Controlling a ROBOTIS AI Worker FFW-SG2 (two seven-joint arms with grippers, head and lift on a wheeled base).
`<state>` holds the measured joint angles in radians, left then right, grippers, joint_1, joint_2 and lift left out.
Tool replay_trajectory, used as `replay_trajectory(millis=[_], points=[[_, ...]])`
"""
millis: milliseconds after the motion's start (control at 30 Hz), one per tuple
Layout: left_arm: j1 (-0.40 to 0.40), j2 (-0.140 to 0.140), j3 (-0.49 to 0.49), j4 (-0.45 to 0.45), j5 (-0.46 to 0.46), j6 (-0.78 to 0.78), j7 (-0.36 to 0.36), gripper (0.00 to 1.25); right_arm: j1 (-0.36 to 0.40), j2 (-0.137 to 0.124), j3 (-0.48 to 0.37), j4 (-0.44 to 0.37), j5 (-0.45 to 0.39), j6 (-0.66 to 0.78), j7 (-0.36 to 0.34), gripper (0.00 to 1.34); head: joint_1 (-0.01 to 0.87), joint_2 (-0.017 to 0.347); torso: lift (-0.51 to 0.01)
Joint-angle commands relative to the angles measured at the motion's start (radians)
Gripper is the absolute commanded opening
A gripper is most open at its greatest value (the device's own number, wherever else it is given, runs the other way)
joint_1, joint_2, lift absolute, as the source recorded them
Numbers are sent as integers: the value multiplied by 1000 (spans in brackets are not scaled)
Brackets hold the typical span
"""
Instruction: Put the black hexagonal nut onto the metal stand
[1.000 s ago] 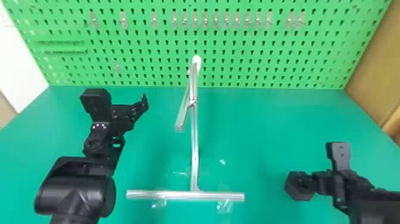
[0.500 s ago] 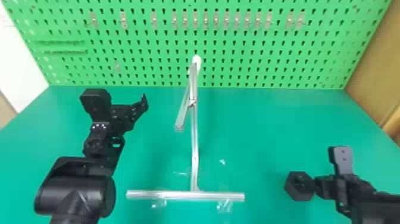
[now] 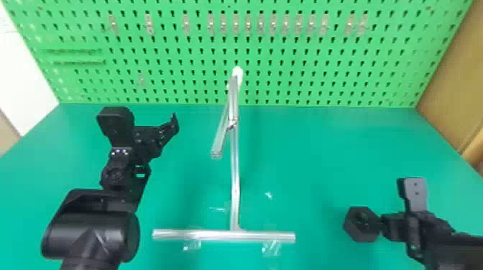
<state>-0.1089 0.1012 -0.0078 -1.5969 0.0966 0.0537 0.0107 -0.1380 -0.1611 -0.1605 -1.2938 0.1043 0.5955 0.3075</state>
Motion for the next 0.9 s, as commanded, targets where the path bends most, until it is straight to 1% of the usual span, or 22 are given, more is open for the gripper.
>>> replay_trajectory(millis=[0, 233, 367, 467, 733, 867], points=[[0, 0, -1, 0, 0, 0, 0, 1092, 0, 2, -1, 8, 3, -2, 4, 1233, 693, 81, -1], [2, 0, 0, 0, 0, -2, 0, 1092, 1, 2, -1, 11, 5, -3, 7, 1220, 693, 81, -1], [2, 0, 0, 0, 0, -2, 0, 1092, 1, 3, -1, 11, 6, -3, 7, 1166, 693, 81, -1], [2, 0, 0, 0, 0, -3, 0, 1092, 1, 3, -1, 11, 8, -2, 9, 1075, 693, 81, -1], [2, 0, 0, 0, 0, -5, 0, 1092, 0, 5, 1, 11, 14, 0, 13, 747, 693, 81, -1], [2, 0, 0, 0, 0, -5, 0, 1092, -2, 3, 2, 11, 17, 6, 19, 715, 693, 81, -1]])
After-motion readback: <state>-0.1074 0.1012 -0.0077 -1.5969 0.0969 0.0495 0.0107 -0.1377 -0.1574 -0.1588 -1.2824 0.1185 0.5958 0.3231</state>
